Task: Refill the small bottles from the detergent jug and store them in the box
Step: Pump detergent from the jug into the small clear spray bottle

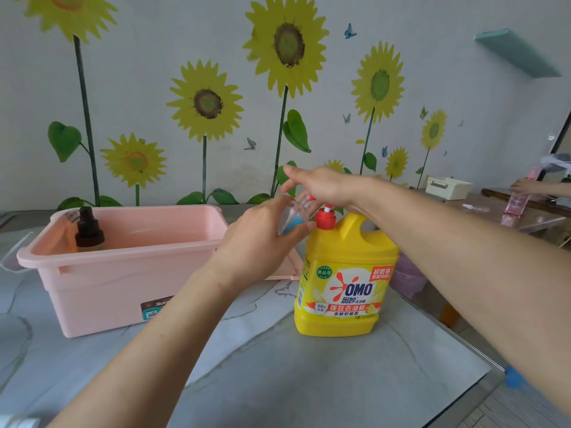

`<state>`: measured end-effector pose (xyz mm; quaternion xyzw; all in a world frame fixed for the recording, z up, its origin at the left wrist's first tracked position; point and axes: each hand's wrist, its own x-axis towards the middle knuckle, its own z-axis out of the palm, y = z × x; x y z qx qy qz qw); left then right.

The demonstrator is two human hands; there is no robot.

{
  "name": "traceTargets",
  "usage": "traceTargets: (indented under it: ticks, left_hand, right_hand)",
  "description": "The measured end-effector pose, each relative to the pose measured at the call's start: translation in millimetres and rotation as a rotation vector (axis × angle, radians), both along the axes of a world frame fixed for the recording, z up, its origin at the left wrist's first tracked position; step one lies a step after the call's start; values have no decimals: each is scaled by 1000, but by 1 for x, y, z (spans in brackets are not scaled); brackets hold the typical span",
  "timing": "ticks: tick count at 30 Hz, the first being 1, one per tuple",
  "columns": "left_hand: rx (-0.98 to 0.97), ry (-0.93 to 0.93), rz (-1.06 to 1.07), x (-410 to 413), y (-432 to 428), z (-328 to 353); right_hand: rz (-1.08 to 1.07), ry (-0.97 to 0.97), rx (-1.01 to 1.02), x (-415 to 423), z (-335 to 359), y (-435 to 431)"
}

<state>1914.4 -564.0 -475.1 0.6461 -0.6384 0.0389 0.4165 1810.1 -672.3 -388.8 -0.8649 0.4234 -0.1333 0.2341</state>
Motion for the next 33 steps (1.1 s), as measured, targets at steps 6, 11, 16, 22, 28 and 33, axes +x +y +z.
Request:
traceTargets:
  ticks: [6,11,16,22,28,33]
  left_hand:
    - [-4,13,6,-1,1,1]
    - [3,7,-3,-2,1,1]
    - [-13,28,-17,-1,0,2]
    - [-14,30,-49,-2,1,0]
    - [-28,43,-59,0,-1,0]
    - [-34,51,-58,-2,0,0]
  right_hand:
    - [19,-56,65,-3,8,5]
    - [-6,71,-9,1,5,3]
    - [19,-3,31,-1,10,6]
    - [6,59,-4,0,6,4]
    - [17,-23,-5,0,5,3]
    - [21,81,-8,0,10,2]
